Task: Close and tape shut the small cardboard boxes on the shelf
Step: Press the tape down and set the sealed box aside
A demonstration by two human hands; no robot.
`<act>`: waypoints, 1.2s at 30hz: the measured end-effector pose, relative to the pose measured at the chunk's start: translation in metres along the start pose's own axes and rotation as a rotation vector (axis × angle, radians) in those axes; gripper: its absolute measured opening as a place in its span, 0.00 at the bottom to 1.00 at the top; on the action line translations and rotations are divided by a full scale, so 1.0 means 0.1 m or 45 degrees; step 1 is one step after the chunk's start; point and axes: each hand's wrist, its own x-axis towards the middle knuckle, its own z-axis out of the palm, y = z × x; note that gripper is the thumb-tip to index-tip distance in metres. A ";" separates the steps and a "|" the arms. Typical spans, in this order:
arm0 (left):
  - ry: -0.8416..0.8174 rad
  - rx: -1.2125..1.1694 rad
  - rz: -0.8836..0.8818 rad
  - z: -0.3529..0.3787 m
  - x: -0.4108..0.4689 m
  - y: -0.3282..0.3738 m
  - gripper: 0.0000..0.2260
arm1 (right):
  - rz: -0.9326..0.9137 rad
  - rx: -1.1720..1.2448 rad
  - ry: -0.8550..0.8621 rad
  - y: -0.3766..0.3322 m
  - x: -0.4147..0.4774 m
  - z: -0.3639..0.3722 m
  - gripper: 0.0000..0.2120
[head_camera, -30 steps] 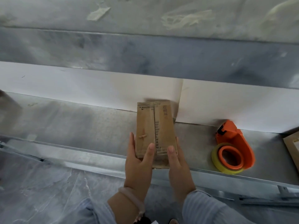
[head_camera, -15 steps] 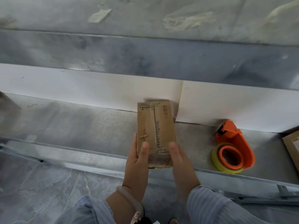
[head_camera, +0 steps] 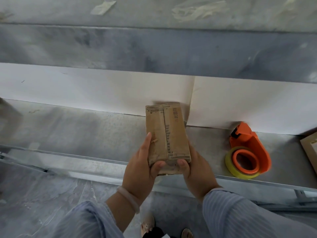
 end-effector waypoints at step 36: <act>0.280 -0.595 -0.618 -0.39 0.26 0.32 0.15 | 0.566 0.720 0.265 -0.36 0.33 -0.57 0.16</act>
